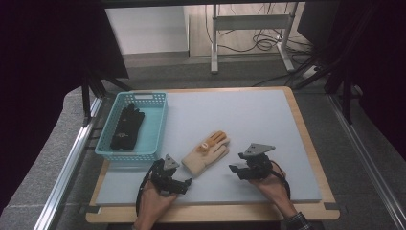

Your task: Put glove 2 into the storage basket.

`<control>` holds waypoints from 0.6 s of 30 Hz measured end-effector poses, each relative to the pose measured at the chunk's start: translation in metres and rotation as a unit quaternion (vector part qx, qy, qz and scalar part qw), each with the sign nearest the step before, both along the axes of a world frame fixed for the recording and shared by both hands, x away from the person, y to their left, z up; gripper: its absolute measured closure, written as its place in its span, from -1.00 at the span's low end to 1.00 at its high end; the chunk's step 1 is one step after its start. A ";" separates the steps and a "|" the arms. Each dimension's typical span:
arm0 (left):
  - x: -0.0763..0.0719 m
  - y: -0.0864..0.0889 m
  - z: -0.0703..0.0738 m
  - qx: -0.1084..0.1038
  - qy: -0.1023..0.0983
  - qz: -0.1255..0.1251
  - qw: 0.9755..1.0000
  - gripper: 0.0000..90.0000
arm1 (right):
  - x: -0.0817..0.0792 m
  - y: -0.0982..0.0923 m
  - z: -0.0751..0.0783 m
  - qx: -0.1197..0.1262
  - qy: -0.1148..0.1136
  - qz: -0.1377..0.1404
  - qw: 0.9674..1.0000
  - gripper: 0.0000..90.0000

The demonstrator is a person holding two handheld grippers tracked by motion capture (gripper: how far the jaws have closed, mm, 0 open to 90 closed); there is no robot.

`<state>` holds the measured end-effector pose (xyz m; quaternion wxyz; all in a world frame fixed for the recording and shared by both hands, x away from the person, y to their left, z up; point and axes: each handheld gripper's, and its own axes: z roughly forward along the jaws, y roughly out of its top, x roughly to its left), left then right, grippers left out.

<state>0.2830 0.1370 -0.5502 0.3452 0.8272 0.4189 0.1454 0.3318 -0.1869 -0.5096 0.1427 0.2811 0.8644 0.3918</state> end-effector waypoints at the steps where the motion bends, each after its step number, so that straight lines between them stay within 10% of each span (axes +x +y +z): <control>1: 0.000 0.000 0.000 0.000 0.000 0.000 1.000 -1.00 | 0.001 -0.003 0.000 0.001 0.001 -0.003 1.000 -0.29; 18: 0.000 0.000 0.000 0.001 0.000 0.000 1.000 -1.00 | 0.008 -0.058 -0.014 -0.027 0.019 -0.072 0.997 -0.74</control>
